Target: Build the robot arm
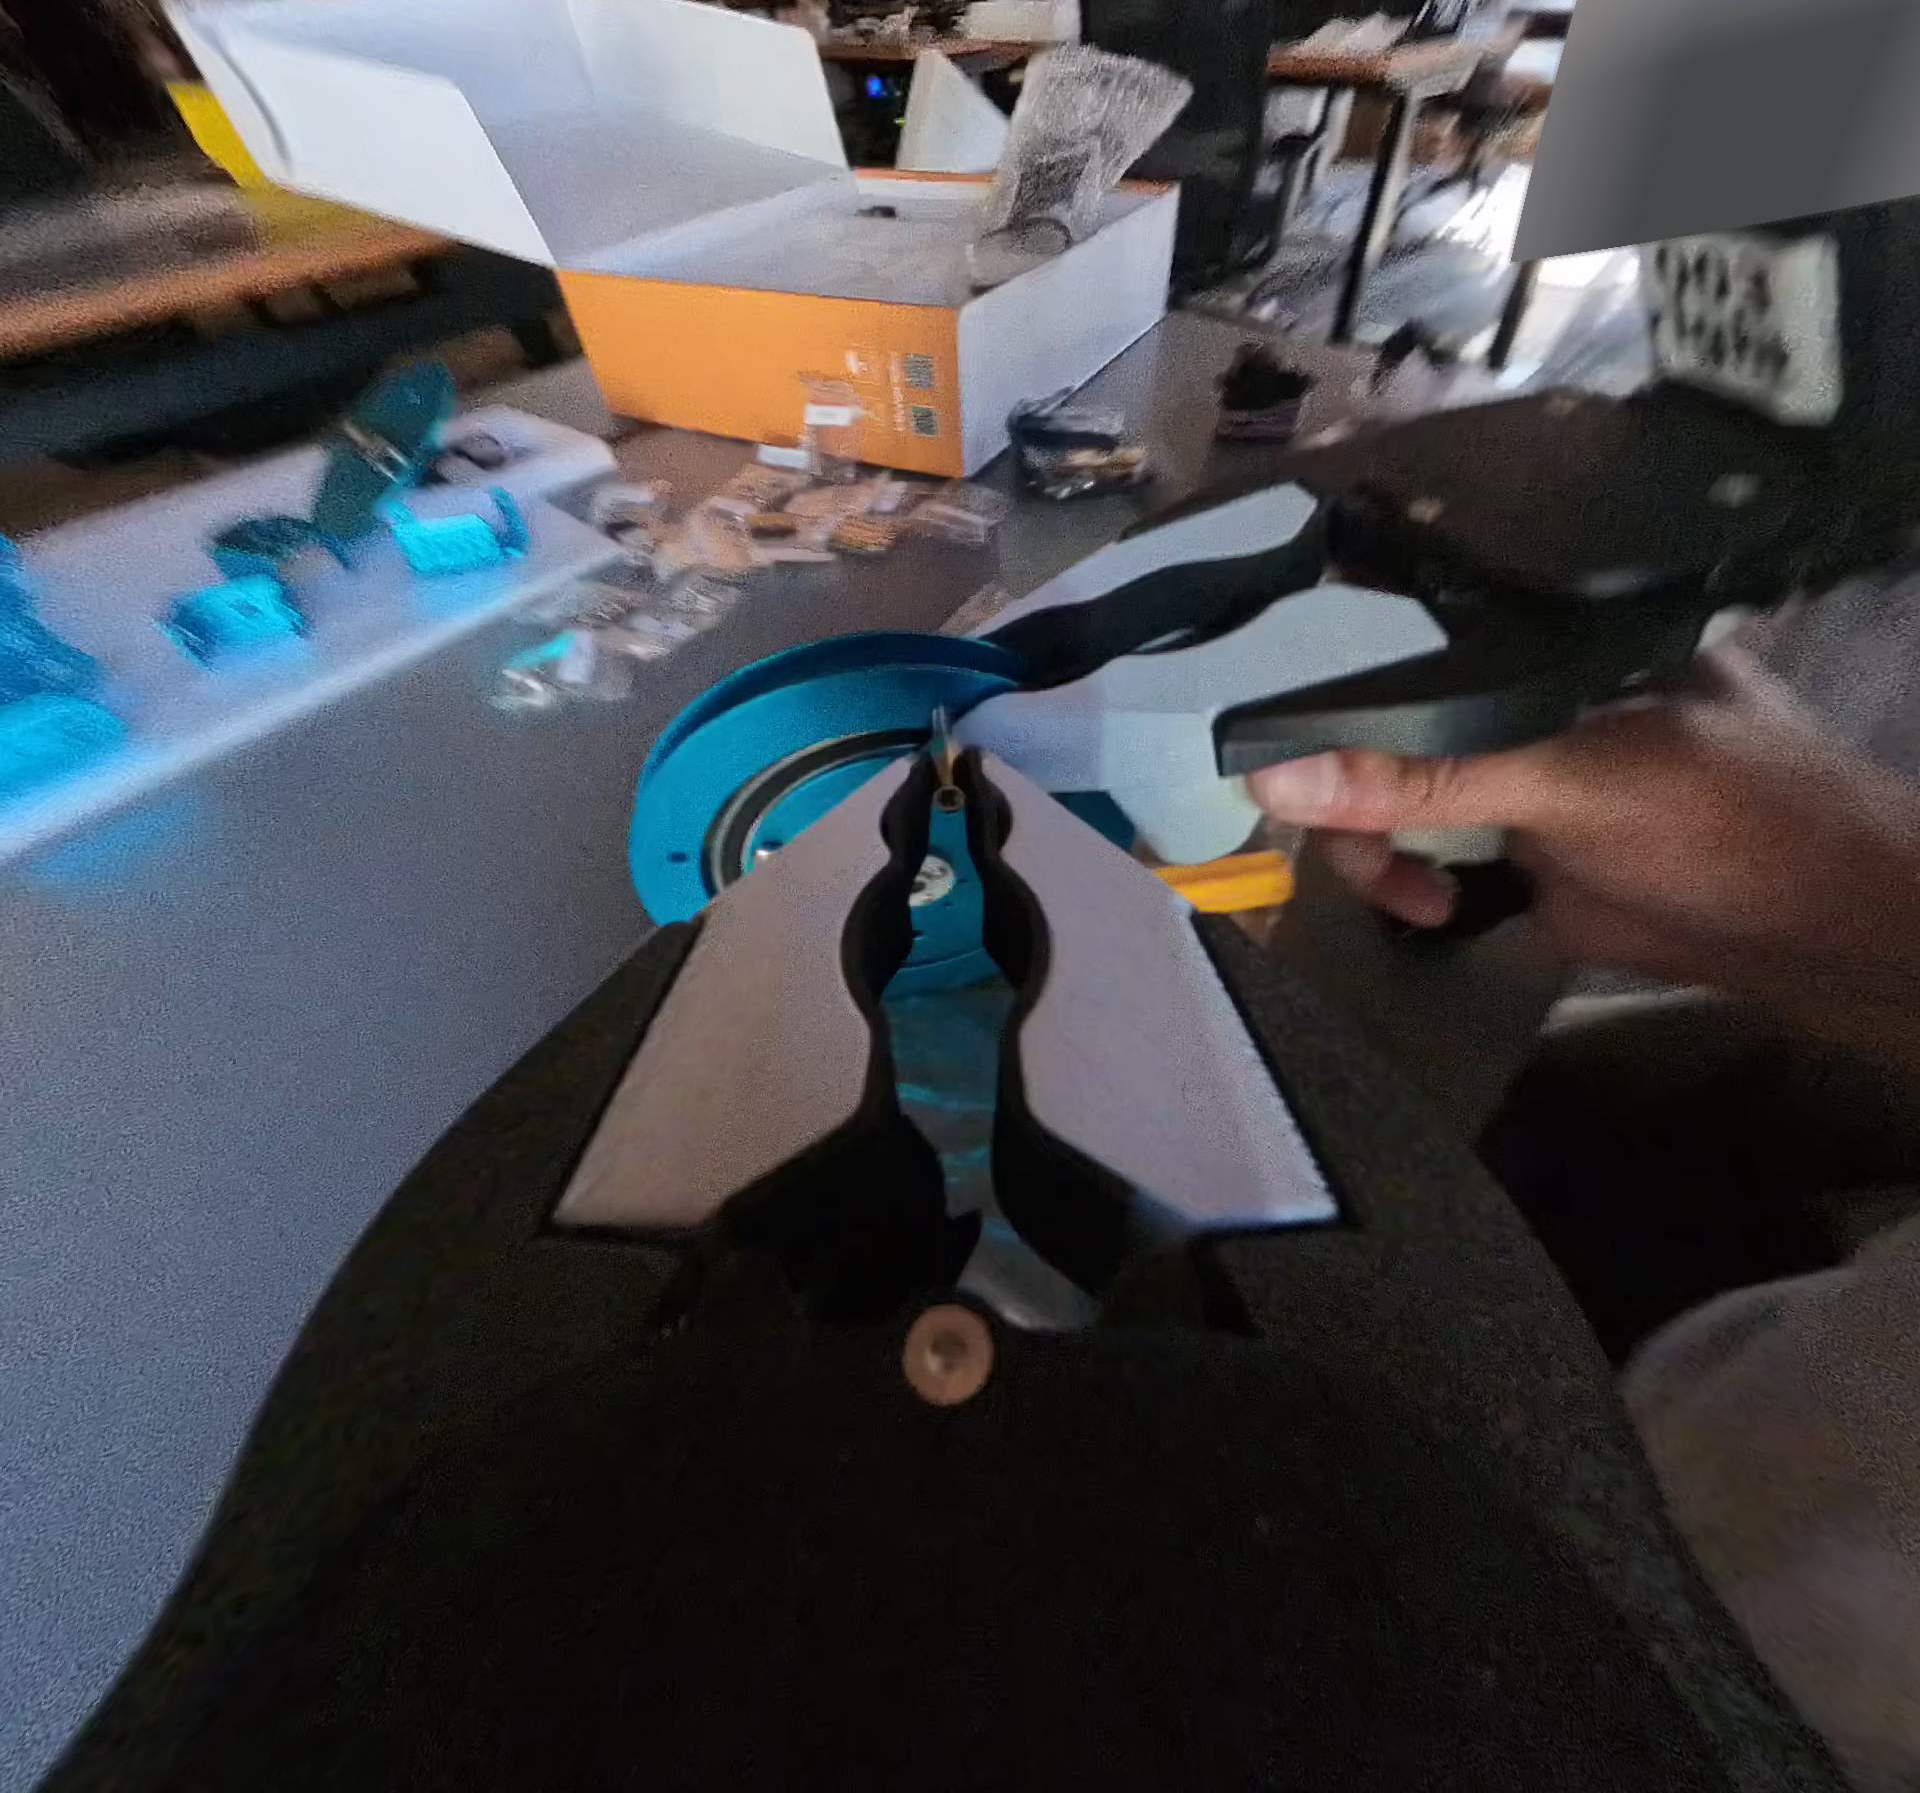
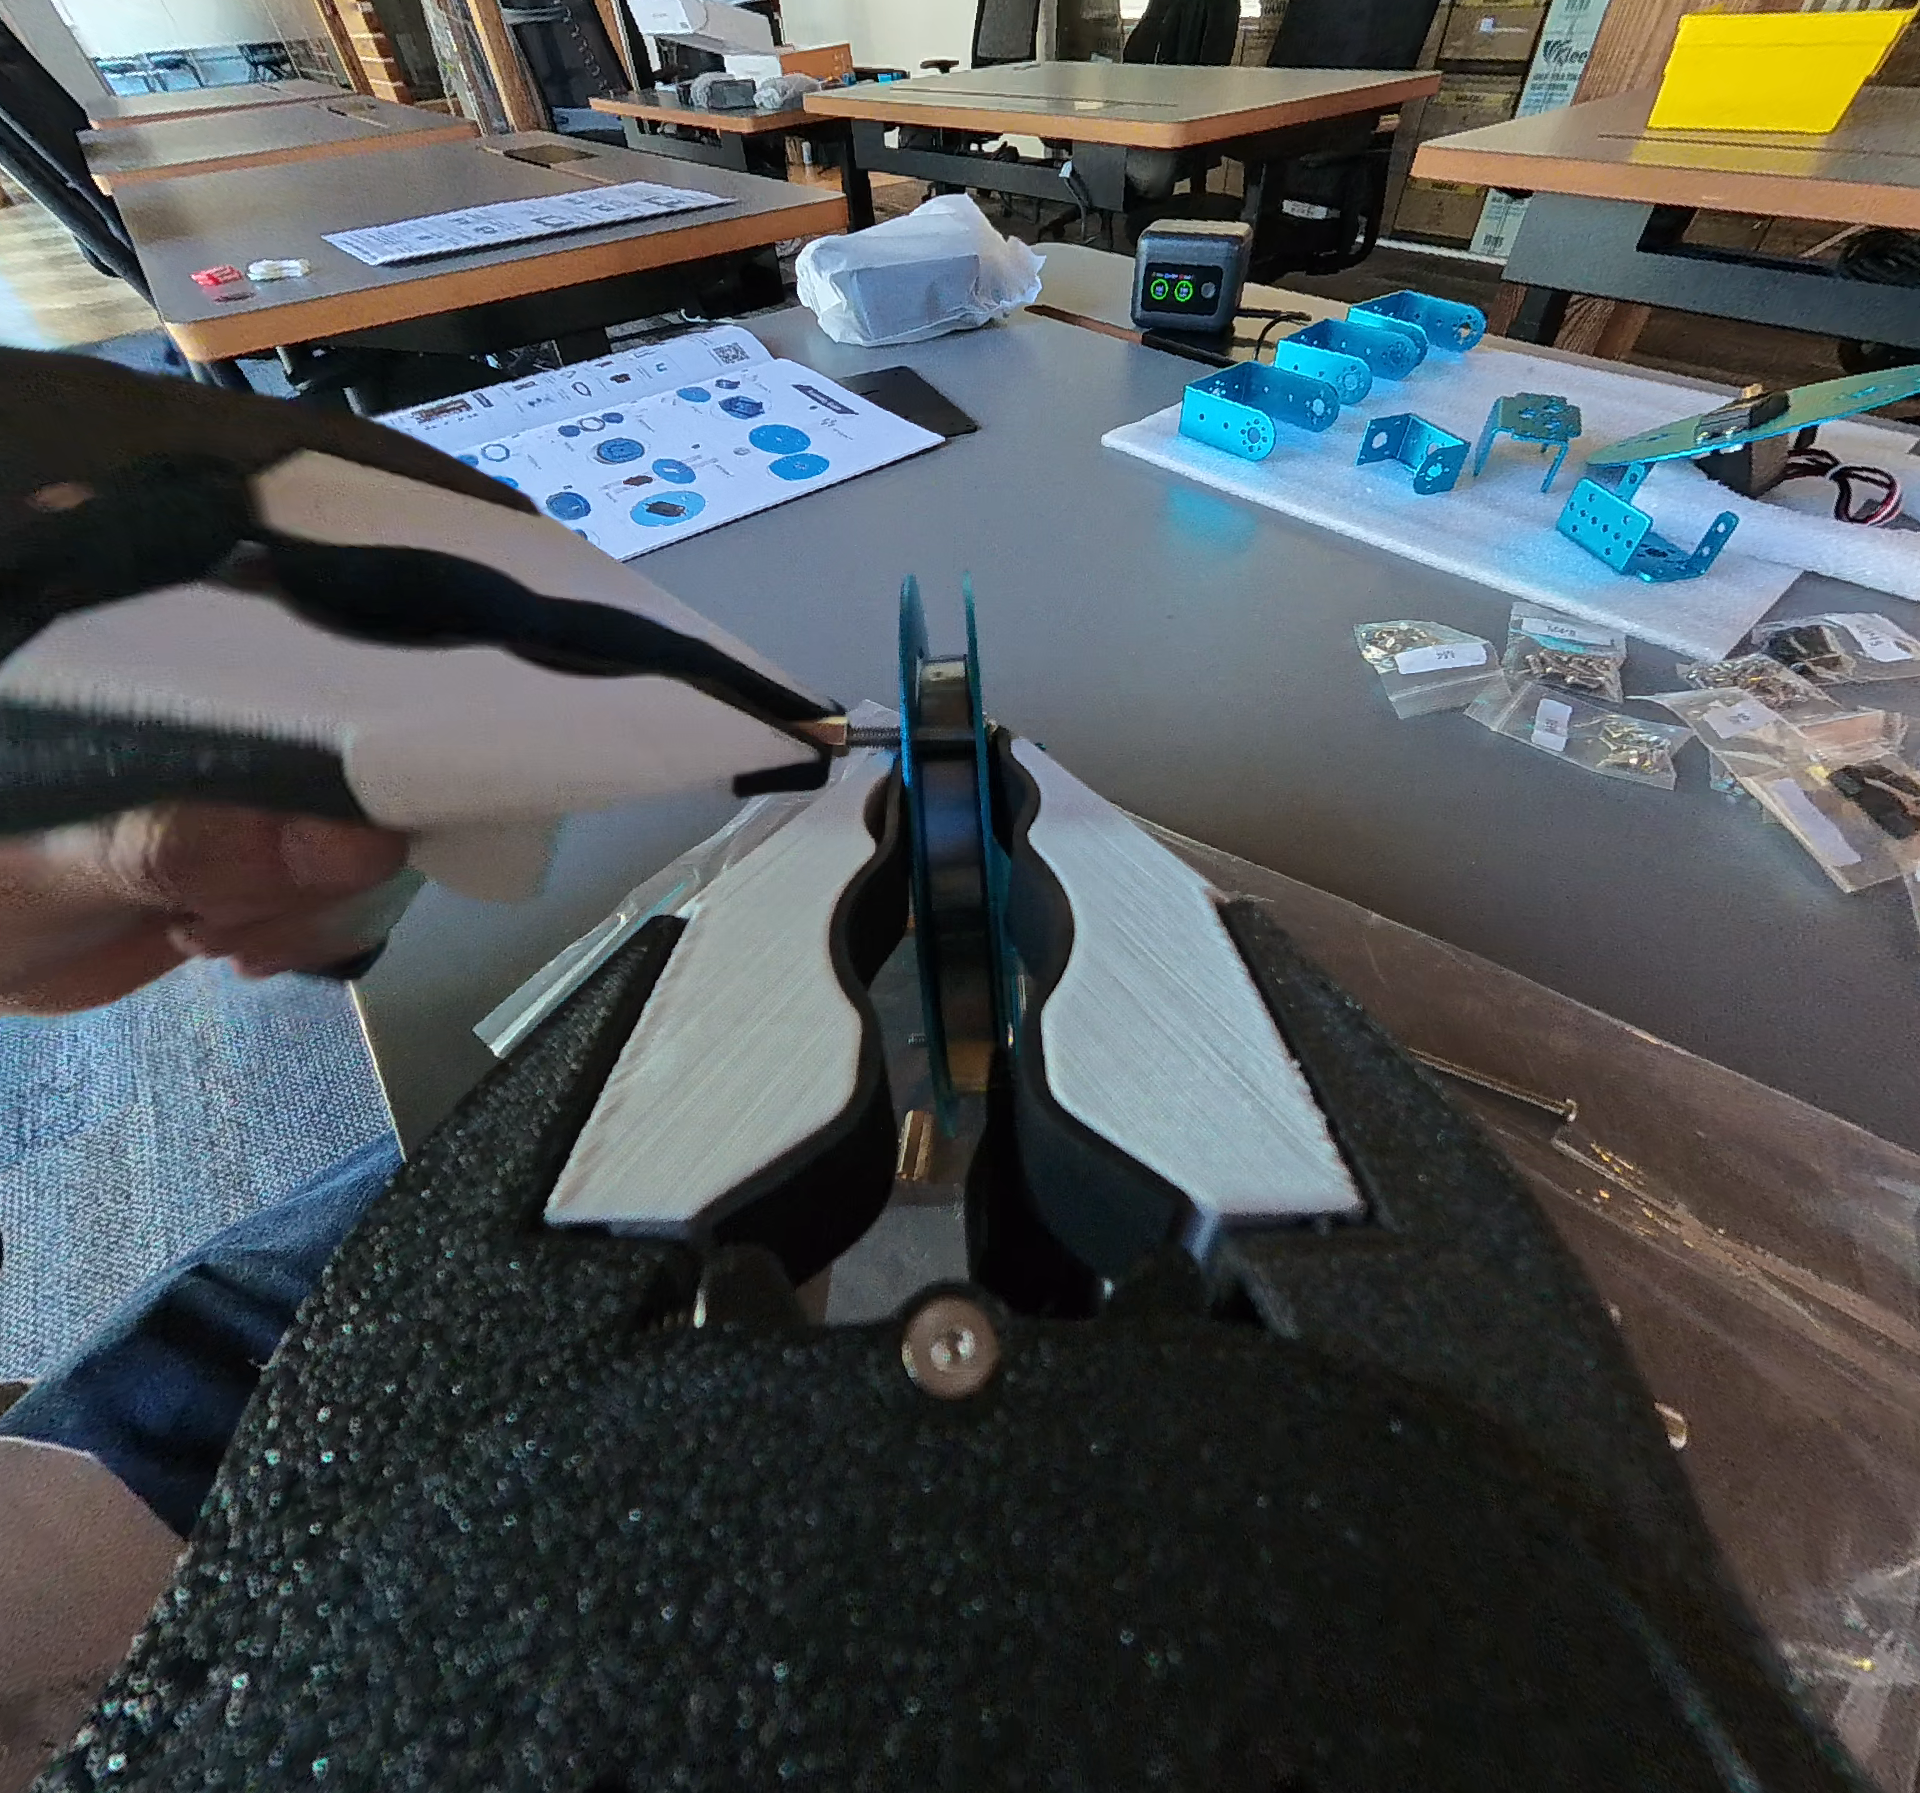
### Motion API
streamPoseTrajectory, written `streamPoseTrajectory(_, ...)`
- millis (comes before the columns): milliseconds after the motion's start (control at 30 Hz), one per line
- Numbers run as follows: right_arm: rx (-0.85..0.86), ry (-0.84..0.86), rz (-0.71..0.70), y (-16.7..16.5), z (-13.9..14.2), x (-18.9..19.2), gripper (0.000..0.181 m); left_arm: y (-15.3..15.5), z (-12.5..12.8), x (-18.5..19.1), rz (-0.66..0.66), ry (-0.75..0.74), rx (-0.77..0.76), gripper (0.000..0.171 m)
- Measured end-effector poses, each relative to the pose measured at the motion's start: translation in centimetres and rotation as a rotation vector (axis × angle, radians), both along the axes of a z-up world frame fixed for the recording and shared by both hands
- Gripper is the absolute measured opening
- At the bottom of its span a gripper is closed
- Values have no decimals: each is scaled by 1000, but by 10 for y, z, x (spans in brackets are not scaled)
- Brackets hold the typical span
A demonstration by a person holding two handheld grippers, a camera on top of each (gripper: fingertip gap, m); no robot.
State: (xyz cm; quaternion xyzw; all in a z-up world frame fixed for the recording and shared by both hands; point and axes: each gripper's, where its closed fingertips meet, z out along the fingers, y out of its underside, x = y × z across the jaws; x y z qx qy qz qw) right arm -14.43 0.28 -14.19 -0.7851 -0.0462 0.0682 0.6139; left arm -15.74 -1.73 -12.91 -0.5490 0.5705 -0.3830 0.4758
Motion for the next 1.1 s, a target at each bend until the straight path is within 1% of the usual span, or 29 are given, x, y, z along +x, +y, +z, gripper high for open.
streamPoseTrajectory(33, -1, 3, 1, 0, 0, 0, 18, 1, -1, 0, 29, 37, 251, 4)
streamPoseTrajectory(67, -1, 4, 2, 0, 0, 0, 13, 2, -1, 0, 52, 79, 532, 4)
streamPoseTrajectory(133, 0, 5, 3, 0, 0, 1, 14, 3, -1, 0, 81, 144, 1078, 4)
streamPoseTrajectory(167, 1, 5, 3, 0, 0, 1, 14, 3, -1, 1, 85, 156, 1260, 4)
streamPoseTrajectory(200, 1, 5, 1, 0, 0, 2, 14, 4, -1, 1, 87, 150, 1314, 4)
streamPoseTrajectory(233, 0, 6, 1, 0, 0, 2, 14, 5, -1, 1, 85, 135, 1240, 5)
streamPoseTrajectory(267, 0, 7, 2, 1, 0, 2, 14, 5, -1, 1, 80, 115, 1078, 5)
streamPoseTrajectory(333, -1, 4, 5, 1, 0, 1, 13, 3, 1, 0, 63, 69, 676, 7)
streamPoseTrajectory(400, 0, 0, 5, 0, 0, 1, 13, 5, 3, -2, 50, 30, 300, 17)
streamPoseTrajectory(467, -1, -2, 4, 0, 0, 0, 14, 0, -1, -1, -18, 16, -15, 14)
streamPoseTrajectory(500, -1, -4, 5, 0, 0, 0, 13, -2, 1, -2, -49, -4, -124, 10)
streamPoseTrajectory(533, -1, -6, 5, 0, 0, -1, 13, -3, 2, -2, -76, -17, -195, 6)
streamPoseTrajectory(567, 0, -6, 6, 0, 0, -1, 14, -3, 2, -3, -90, -22, -225, 6)
streamPoseTrajectory(600, 0, -6, 7, 0, 0, -2, 14, -2, 2, -3, -86, -27, -197, 5)
streamPoseTrajectory(633, 0, -8, 5, 0, 0, -2, 14, -1, 1, -4, -65, -20, -78, 5)
streamPoseTrajectory(667, -1, -10, 4, 0, 0, -2, 14, -1, 0, -4, -33, 4, 128, 4)
streamPoseTrajectory(700, -1, -6, 5, 0, 0, -2, 13, 0, -1, -3, 0, 40, 393, 4)
streamPoseTrajectory(767, -1, -3, 4, 0, 0, -1, 14, 2, -1, -3, 51, 114, 971, 4)
streamPoseTrajectory(800, -1, -3, 3, 0, 0, -1, 14, 3, -1, -3, 68, 138, 1200, 4)
streamPoseTrajectory(833, 0, -4, 0, 0, 0, 0, 14, 3, 0, -2, 78, 147, 1361, 4)
streamPoseTrajectory(867, -1, -3, 0, -1, 0, 1, 14, 3, 0, -1, 79, 142, 1444, 5)
streamPoseTrajectory(900, -1, -1, 2, -1, 0, 1, 14, 3, 0, -1, 77, 128, 1453, 5)
streamPoseTrajectory(933, -2, -1, 3, -1, 0, 1, 14, 4, 0, -1, 74, 113, 1402, 5)
streamPoseTrajectory(967, -2, -4, 4, -1, 0, 1, 14, 3, 0, -2, 74, 101, 1303, 6)
streamPoseTrajectory(1000, -2, -6, 6, 0, -1, 0, 14, 4, 0, -3, 76, 85, 1162, 6)
streamPoseTrajectory(1033, -2, -6, 6, 0, 0, 0, 14, 4, 0, -5, 80, 69, 985, 9)
streamPoseTrajectory(1100, -3, -1, 5, 0, 0, 0, 14, 3, 1, -8, 75, 33, 574, 17)
